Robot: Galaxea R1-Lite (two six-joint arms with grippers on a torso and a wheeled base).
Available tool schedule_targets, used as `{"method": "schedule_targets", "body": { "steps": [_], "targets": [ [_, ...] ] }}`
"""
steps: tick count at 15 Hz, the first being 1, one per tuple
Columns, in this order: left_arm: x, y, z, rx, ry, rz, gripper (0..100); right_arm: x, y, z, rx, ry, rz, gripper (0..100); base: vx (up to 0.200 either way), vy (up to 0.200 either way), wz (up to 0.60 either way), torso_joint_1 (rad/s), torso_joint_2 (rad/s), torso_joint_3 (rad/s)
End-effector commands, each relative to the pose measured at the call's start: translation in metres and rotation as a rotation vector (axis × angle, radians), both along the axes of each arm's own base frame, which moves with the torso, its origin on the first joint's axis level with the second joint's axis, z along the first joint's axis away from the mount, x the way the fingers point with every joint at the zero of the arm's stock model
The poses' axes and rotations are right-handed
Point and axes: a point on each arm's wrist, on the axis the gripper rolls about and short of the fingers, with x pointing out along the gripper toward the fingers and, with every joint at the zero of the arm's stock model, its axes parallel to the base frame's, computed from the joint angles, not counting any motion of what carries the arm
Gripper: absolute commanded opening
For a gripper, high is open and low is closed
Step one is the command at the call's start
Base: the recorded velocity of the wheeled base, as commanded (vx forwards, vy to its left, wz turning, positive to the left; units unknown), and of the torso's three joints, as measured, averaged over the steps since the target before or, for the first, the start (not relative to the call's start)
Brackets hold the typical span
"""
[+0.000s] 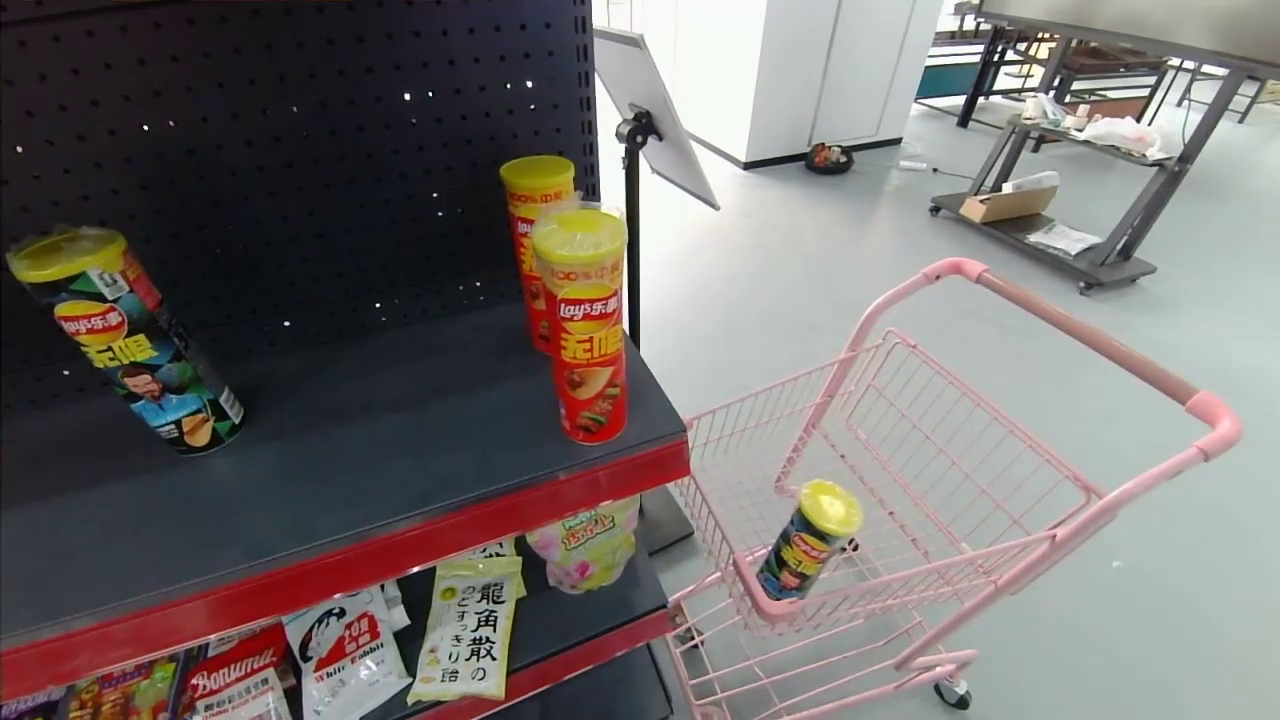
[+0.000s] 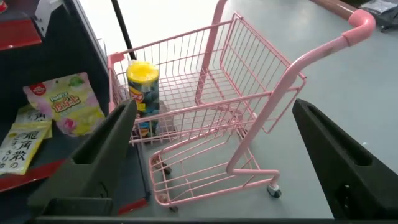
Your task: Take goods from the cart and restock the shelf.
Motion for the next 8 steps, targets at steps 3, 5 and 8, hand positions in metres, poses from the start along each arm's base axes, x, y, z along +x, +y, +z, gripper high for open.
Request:
{"method": "schedule_targets", "body": {
  "steps": [3,5,8],
  "targets": [
    [0.0001,0.0000,0.0000,0.000,0.001,0.000,100,0.0000,0.0000,0.0000,0.002,0.000,0.002,100,0.000,0.000,0.00,-0.052,0.12,0.073],
    [0.0001,0.0000,0.0000,0.000,0.001,-0.001,100,0.0000,0.0000,0.0000,0.002,0.000,0.000,100,0.000,0.000,0.00,-0.137,0.34,0.200],
    [0.0001,0.0000,0.0000,0.000,0.001,-0.001,100,0.0000,0.0000,0.0000,0.002,0.000,0.002,100,0.000,0.000,0.00,-0.137,0.36,0.219]
  ]
}}
